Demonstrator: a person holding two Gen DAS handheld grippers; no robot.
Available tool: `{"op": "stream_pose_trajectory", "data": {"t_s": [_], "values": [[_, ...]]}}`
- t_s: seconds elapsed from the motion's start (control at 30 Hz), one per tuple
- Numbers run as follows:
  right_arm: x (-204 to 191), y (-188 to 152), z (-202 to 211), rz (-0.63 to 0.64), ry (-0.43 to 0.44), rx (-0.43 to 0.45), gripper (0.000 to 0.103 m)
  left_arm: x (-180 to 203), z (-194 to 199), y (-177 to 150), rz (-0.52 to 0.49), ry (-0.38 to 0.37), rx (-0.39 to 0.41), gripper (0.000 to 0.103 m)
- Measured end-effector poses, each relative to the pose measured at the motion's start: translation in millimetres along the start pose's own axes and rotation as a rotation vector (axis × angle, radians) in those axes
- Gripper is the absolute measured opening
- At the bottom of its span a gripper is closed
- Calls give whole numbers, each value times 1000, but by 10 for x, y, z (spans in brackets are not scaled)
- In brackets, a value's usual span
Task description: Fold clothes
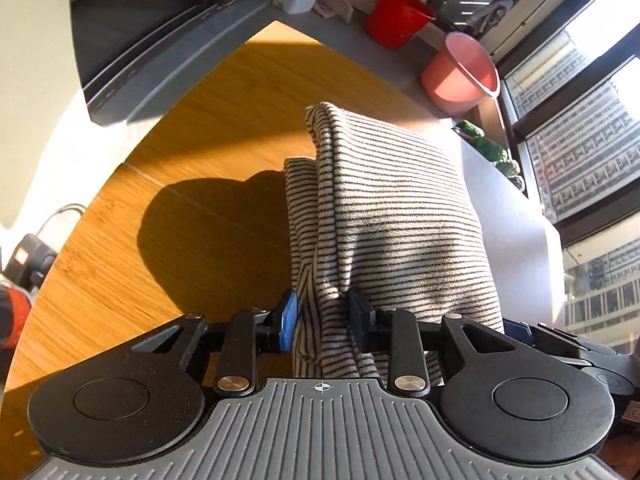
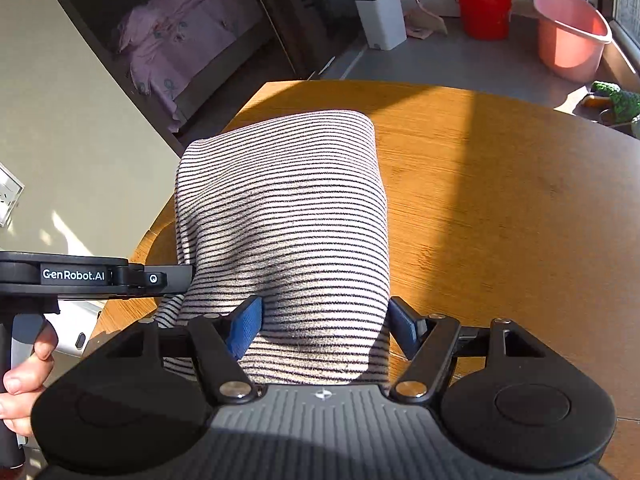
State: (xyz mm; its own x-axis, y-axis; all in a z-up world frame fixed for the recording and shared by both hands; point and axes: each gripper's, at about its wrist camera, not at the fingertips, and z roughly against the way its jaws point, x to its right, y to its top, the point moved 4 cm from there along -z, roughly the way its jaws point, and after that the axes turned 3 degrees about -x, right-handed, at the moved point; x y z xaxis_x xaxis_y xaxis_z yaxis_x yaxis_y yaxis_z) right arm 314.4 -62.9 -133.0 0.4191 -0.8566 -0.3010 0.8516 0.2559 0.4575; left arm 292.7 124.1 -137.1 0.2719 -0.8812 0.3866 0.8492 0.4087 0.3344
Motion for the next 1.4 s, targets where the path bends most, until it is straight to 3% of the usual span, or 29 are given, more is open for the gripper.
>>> {"op": "stream_pose_trajectory", "data": {"t_s": [0.13, 0.3, 0.4, 0.5, 0.53, 0.6, 0.67, 0.73, 0.77, 0.83, 0.87, 0.97, 1.07, 1.13, 1.2, 1.23, 1.27, 1.37, 1.4], "values": [[-194, 484, -321, 32, -39, 49, 69, -164, -94, 495, -29, 14, 9, 34], [-259, 825, -558, 30, -74, 80, 72, -230, -197, 876, -92, 8, 15, 36], [-236, 882, -605, -10, -74, 70, 72, -264, -229, 1004, -113, -8, 6, 40], [-286, 876, -601, -4, -116, 66, 72, -291, -86, 1058, -115, -14, 10, 33], [-303, 874, -599, -2, -130, 65, 72, -271, 29, 1092, -116, -18, 41, 29], [-337, 869, -595, 2, -158, 63, 72, -226, 279, 1169, -119, -29, 111, 29], [-374, 861, -587, 21, -186, 63, 72, -122, 385, 1261, -123, -113, 128, 30], [-421, 857, -581, 64, -211, 66, 72, 30, 275, 1351, -154, -199, 94, 33], [-440, 869, -575, 81, -218, 62, 72, 77, 162, 1376, -171, -193, 74, 34], [-482, 922, -543, 111, -225, 52, 72, 89, -166, 1379, -206, -103, 18, 26], [-473, 955, -475, 114, -208, 52, 72, 74, -318, 1366, -220, -64, -7, 28], [-456, 1173, -246, 76, -141, 123, 72, 78, -327, 1368, -249, -77, 1, 28], [-350, 1493, -304, 38, -191, 161, 73, 48, -325, 1358, -250, -93, 5, 28], [-243, 1629, -528, 2, -230, 136, 73, 23, -322, 1355, -244, -103, 4, 28], [-161, 1655, -861, -17, -241, 40, 75, -16, -310, 1351, -237, -107, 6, 28], [-120, 1628, -997, -41, -248, 30, 83, -32, -306, 1349, -237, -102, 10, 28], [-89, 1610, -1044, -52, -277, 41, 99, -48, -303, 1348, -239, -95, 15, 28], [-6, 1584, -992, -105, -235, 30, 101, -78, -296, 1347, -229, -109, 13, 28], [27, 1573, -955, -131, -211, 24, 95, -88, -294, 1346, -227, -113, 12, 29]]}}
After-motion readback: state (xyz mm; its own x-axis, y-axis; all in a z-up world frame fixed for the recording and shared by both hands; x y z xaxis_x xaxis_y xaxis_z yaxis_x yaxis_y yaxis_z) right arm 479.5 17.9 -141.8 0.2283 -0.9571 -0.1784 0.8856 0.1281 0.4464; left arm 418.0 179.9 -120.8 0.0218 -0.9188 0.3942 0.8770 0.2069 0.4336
